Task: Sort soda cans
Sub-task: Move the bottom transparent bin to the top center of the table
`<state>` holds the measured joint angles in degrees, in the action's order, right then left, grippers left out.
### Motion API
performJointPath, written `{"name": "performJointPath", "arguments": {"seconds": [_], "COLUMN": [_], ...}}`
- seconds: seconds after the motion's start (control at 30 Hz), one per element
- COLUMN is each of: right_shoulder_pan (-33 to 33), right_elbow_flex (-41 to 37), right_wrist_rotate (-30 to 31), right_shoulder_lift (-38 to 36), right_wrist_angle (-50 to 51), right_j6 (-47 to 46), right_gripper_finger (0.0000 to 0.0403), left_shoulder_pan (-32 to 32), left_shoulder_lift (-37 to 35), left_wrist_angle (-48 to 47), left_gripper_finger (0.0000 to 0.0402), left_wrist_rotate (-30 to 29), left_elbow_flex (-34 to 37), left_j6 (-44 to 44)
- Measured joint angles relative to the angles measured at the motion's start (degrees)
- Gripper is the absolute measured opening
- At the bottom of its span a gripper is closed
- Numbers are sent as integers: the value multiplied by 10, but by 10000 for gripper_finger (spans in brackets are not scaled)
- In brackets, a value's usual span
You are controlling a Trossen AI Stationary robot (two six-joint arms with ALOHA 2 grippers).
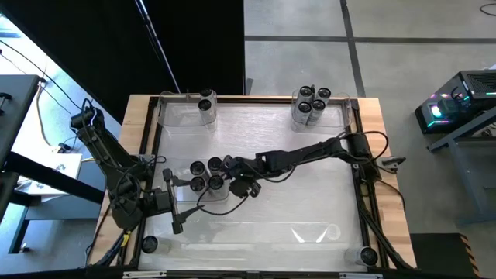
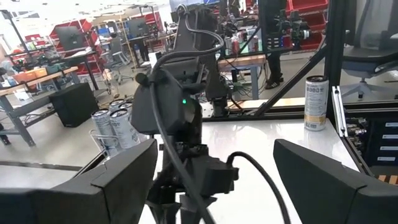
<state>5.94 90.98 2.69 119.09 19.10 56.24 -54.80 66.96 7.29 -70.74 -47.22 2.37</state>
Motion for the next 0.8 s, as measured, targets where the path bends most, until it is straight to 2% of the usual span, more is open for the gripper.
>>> {"name": "performJointPath", "arguments": {"seconds": [0.17, 0.47, 0.8], "right_shoulder_pan": [-10, 4, 27], "right_elbow_flex": [1, 1, 2], "right_wrist_rotate": [0, 9, 41], "right_shoulder_lift": [2, 1, 0], "right_wrist_angle": [9, 15, 28], "right_j6": [-4, -24, -79], "right_gripper_finger": [116, 34, 26], "left_shoulder_pan": [0, 0, 0], "left_shoulder_lift": [0, 0, 0], "left_wrist_angle": [-1, -2, -2], "left_gripper_finger": [314, 314, 314], "left_wrist_rotate": [0, 1, 0], "left_elbow_flex": [0, 0, 0], "left_j6": [2, 4, 4]}}
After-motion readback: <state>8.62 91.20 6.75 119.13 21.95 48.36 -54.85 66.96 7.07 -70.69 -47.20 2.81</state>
